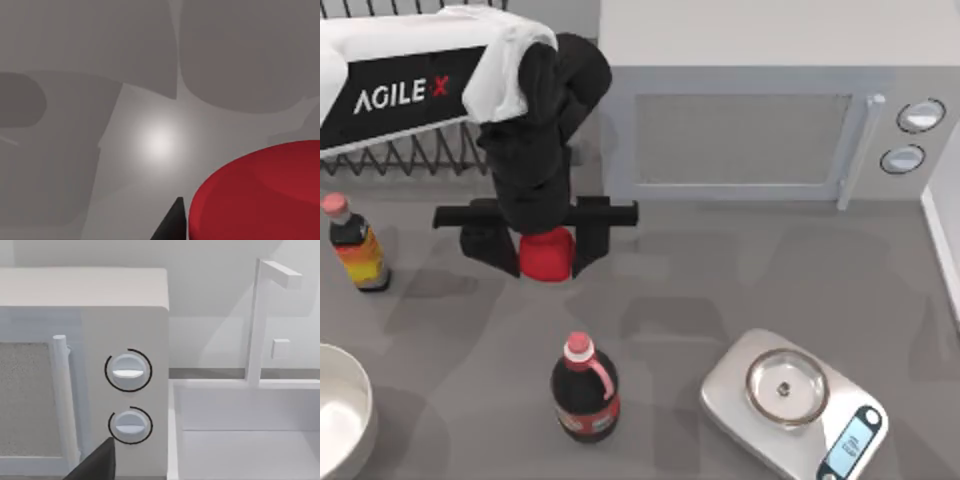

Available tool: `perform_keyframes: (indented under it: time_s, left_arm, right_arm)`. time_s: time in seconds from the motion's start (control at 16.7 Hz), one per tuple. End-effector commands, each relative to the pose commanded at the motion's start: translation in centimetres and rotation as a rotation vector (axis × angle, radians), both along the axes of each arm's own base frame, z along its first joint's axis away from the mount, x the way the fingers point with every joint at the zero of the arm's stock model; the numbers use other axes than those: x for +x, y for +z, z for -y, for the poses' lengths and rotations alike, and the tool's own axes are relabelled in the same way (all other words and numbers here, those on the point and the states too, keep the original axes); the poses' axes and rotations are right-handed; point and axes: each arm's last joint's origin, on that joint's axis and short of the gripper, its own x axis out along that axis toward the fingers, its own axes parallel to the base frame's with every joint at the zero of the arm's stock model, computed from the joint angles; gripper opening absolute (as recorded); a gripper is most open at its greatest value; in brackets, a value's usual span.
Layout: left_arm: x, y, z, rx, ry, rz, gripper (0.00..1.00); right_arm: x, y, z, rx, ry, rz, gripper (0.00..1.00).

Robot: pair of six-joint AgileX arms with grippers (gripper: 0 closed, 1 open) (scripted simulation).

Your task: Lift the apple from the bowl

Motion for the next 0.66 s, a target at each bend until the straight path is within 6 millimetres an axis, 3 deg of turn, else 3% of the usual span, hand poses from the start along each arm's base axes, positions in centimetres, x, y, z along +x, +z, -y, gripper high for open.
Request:
perform_keyframes:
  time_s: [0.3, 0.66]
  left_arm:
    - [0.0, 0.0, 0.0, 0.0, 0.0, 0.0, 0.98]
    - [0.0, 0.0, 0.0, 0.0, 0.0, 0.0, 1.0]
  right_arm:
    - [0.0, 0.0, 0.0, 0.0, 0.0, 0.0, 1.0]
    - [0.0, 0.0, 0.0, 0.0, 0.0, 0.0, 1.0]
